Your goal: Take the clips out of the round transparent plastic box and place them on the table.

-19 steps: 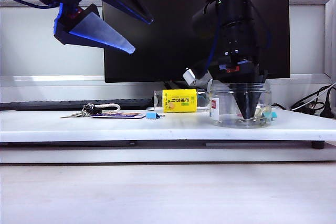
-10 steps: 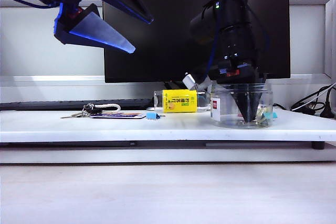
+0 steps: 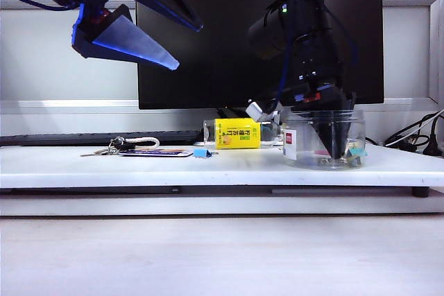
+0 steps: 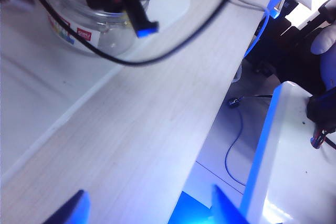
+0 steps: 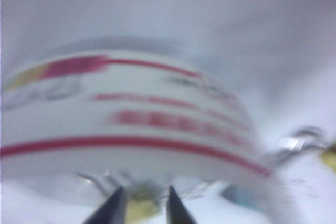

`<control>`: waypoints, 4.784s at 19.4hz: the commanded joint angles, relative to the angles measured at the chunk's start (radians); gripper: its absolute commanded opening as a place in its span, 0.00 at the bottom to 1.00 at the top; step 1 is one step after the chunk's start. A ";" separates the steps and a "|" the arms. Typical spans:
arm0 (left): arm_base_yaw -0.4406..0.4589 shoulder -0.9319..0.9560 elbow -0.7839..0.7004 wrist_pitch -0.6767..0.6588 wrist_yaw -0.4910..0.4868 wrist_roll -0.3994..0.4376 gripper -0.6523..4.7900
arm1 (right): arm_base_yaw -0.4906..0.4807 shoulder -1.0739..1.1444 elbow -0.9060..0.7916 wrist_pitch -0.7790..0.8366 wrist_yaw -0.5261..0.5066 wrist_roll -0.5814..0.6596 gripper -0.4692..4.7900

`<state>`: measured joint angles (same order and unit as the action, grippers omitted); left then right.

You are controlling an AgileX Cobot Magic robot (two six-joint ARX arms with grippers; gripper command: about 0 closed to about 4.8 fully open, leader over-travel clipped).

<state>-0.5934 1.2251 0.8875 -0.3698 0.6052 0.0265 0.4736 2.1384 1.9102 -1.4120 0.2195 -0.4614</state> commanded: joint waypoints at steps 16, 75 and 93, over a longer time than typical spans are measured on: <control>-0.001 -0.002 0.003 0.006 0.027 0.002 0.69 | 0.006 0.005 0.007 0.022 -0.014 0.042 0.29; -0.002 -0.002 0.003 0.012 0.024 0.019 0.69 | -0.008 0.026 -0.028 0.027 -0.034 0.035 0.09; -0.001 -0.002 0.003 0.005 0.024 0.026 0.69 | -0.008 -0.155 0.040 0.024 -0.083 0.144 0.09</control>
<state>-0.5938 1.2251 0.8875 -0.3706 0.6254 0.0486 0.4637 2.0014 1.9457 -1.3869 0.1375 -0.3256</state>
